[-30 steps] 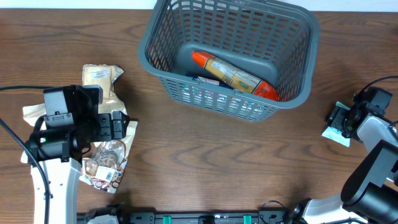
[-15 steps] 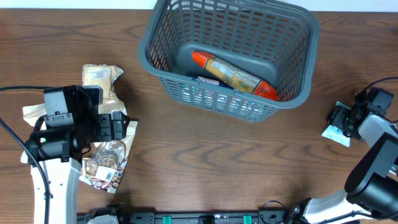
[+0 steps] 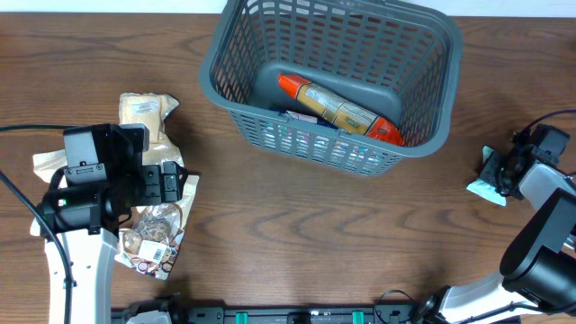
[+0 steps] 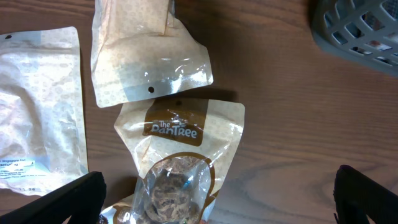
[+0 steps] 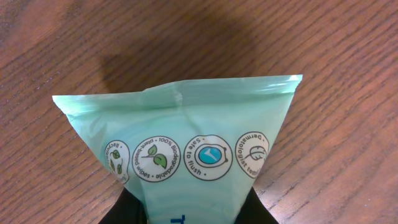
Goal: Pack container
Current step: 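Carry the wipes packet into the basket and release it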
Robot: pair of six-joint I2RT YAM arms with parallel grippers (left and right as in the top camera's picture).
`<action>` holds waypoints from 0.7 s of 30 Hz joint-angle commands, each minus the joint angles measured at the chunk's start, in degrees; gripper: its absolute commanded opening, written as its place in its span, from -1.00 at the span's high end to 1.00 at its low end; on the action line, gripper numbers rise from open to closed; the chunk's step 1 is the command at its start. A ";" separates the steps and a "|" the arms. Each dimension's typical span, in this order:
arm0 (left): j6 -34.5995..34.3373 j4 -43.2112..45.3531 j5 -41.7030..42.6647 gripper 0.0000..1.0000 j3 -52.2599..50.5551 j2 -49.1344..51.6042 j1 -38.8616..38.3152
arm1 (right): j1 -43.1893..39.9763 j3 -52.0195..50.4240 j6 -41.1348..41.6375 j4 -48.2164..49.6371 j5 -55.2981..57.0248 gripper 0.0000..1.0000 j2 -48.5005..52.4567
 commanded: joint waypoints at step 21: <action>-0.26 -0.35 -0.09 -0.97 0.20 -0.04 0.20 | 10.86 61.09 1.95 -28.85 -10.03 0.97 -3.43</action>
